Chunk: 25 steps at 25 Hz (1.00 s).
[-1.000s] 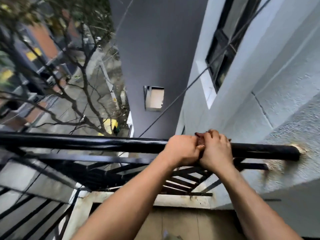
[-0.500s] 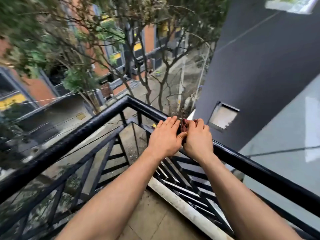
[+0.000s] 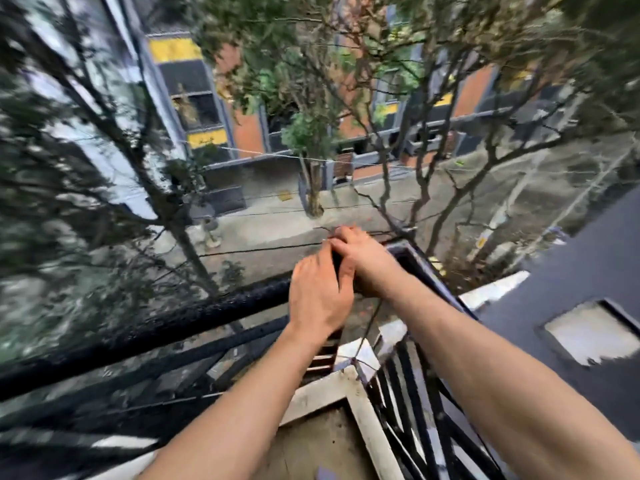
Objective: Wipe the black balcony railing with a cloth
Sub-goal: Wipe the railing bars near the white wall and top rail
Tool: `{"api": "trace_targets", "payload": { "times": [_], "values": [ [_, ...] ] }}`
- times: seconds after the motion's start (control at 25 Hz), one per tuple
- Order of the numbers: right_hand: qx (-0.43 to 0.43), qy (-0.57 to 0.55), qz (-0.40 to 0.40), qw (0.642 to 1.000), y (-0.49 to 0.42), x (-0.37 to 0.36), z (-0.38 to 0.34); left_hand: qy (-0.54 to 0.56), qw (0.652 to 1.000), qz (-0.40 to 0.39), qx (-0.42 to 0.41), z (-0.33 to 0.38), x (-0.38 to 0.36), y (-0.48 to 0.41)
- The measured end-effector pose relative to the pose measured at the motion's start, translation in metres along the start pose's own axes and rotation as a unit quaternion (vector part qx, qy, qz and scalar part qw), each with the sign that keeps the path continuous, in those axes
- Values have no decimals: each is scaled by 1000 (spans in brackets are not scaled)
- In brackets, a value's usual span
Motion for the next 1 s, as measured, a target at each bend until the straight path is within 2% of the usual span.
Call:
{"api": "trace_targets", "payload": {
  "times": [0.08,0.12,0.24,0.32,0.4,0.44,0.48,0.52,0.56,0.6,0.68,0.72,0.76,0.84,0.88,0.92,1.0],
  "values": [
    [70,-14,-44,996,-13,-28,-46,64,991,25,112,-28,10,-4],
    [84,-36,-41,995,-10,-34,-60,63,988,24,138,-35,11,-3],
    [102,-41,24,994,7,-7,-39,12,995,2,98,-26,12,-2],
    [18,49,23,998,9,6,0,-11,998,-16,68,-27,7,-2],
    [-71,83,56,992,9,3,-5,48,996,-18,67,-35,6,3],
    [-86,66,87,990,7,-8,-33,101,992,-16,74,-44,8,4],
    [-86,-25,102,991,2,-27,-71,135,987,-7,84,-57,12,6],
    [-70,-122,82,987,1,-49,-105,140,986,3,94,-71,19,6],
    [-31,-164,83,982,-1,-57,-134,128,986,8,103,-89,24,9],
    [43,-120,67,990,-1,-64,-150,111,987,-5,117,-108,28,12],
    [120,-72,-29,990,4,-71,-147,66,987,-56,138,-151,34,26],
    [95,-12,-15,995,-4,-60,-132,33,989,-66,131,-168,38,35],
    [23,8,-10,1000,-7,-54,-115,3,990,-69,125,-180,46,44],
    [-113,70,92,987,1,-53,-112,-32,991,-56,120,-197,61,59],
    [-144,101,95,980,4,-66,-147,-42,991,-52,115,-208,65,66],
    [-120,66,96,986,1,-89,-193,-41,991,-43,119,-216,75,74],
    [-17,-133,114,984,-21,-138,-310,46,982,-17,184,-274,94,94]
  ]
}}
Point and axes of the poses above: each hand's wrist, its own y-axis away from the middle knuckle, its own x-axis out of the back of the hand, z = x × y, the point moved 6 cm from there along -y, towards the middle knuckle, and after that the axes turned 15 degrees about -y, right-handed, at the moved point
